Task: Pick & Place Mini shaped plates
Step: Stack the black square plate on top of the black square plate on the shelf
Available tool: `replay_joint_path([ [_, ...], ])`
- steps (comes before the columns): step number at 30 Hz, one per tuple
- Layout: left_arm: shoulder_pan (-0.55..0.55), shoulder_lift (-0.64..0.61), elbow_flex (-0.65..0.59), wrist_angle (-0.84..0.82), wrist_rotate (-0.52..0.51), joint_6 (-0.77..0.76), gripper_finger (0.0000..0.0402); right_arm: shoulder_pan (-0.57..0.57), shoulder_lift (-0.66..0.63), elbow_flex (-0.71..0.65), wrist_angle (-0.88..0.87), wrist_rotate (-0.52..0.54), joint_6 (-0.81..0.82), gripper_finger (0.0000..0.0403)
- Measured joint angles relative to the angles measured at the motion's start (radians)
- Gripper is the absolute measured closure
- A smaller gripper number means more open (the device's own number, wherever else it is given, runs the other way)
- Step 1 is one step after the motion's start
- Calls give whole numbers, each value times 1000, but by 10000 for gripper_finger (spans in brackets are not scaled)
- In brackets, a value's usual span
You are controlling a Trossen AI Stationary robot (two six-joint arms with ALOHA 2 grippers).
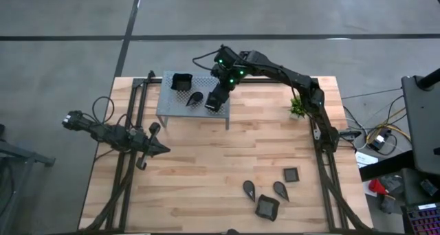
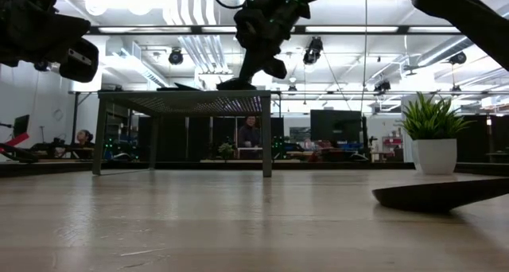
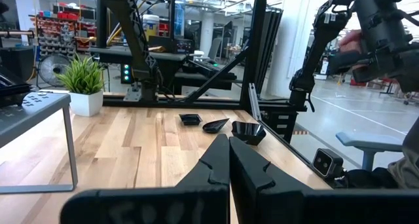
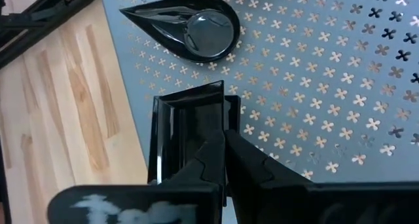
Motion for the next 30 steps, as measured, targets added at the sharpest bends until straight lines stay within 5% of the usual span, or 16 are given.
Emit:
replay_joint_path([
  [14, 0, 0, 0, 0, 0, 0, 401, 0, 0, 5, -8, 2, 9, 391],
  [30, 0, 0, 0, 0, 0, 0, 401, 16, -41, 5, -83, 4, -1, 275],
])
